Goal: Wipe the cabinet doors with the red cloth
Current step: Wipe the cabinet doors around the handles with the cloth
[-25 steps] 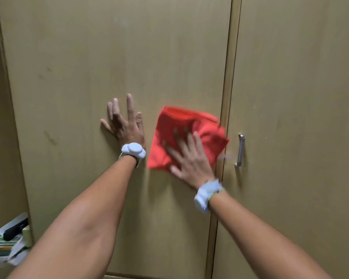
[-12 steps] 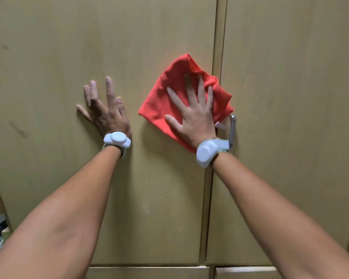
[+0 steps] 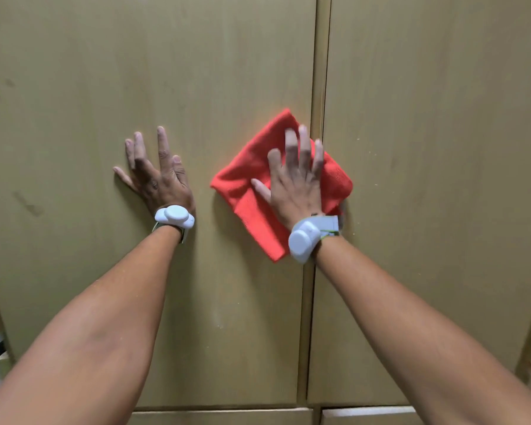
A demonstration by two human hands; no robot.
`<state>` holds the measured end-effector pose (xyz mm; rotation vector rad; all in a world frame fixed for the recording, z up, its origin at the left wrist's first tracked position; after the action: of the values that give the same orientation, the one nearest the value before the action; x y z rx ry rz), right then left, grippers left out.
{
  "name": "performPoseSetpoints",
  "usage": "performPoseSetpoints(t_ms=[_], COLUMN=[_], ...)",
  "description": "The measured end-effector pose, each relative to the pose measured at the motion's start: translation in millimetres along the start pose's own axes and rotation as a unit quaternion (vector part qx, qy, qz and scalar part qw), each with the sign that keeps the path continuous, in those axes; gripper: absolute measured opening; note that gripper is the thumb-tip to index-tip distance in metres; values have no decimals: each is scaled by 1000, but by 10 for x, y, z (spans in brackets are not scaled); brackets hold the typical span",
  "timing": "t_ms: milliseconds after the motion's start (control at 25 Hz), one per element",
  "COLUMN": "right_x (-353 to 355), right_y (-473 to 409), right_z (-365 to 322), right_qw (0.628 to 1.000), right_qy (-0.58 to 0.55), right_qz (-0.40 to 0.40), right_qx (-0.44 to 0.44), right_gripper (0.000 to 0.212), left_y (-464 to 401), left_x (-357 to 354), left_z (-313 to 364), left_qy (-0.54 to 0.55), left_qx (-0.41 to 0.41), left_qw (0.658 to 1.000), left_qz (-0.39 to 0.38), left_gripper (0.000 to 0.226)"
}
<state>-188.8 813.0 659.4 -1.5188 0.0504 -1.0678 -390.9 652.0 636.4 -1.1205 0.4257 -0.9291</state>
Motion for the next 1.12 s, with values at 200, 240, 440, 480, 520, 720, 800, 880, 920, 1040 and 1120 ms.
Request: performPoseSetpoints(t_ms=[200, 240, 440, 480, 520, 720, 800, 880, 920, 1040, 1120], right_x=[-109, -186, -568, -575, -558, -127, 17, -93, -211, -590, -640], right_y=[-61, 40, 657, 708, 703, -48, -250, -118, 65, 708, 822], right_z=[-95, -142, -274, -318, -351, -50, 90, 35, -10, -68, -90], right_qw=[999, 998, 994, 992, 990, 988, 979, 981, 983, 983, 984], right_qy=[-18, -24, -95, -108, -115, -88, -102, -97, -99, -127, -129], right_qz=[21, 36, 30, 27, 26, 63, 83, 94, 97, 69, 51], right_qx=[36, 43, -40, -66, -80, -107, -153, -136, -118, -111, -107], right_gripper=[78, 80, 76, 75, 75, 76, 76, 74, 72, 73, 76], left_y=[-7, -10, -12, -8, -5, 50, 35, 15, 9, -12, -17], left_x=[-19, -19, 26, 36, 43, 31, 29, 20, 17, 9, -1], left_z=[-11, -17, 32, 41, 48, 22, 31, 16, 12, 30, 29], left_qy=[-2, -6, -13, -10, -5, -3, -3, -7, -8, -8, -5], left_qx=[0, 0, 0, 2, 3, 1, 0, -1, -4, -5, -3], left_qw=[1000, 1000, 1000, 1000, 1000, 1000, 1000, 1000, 1000, 1000, 1000], left_qz=[6, 6, 1, -2, -5, -5, 2, 6, 10, 15, 11], left_gripper=[55, 55, 55, 55, 55, 55, 56, 57, 57, 56, 56])
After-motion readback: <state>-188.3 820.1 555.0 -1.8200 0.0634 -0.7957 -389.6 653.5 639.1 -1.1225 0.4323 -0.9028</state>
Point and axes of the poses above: each hand's wrist, its own y-axis away from the middle knuckle, its own x-axis out of the back of the hand, z = x × y, the point moved 4 cm from there along -y, towards the middle knuckle, and after that the axes turned 15 degrees about -z, right-handed, at the moved point
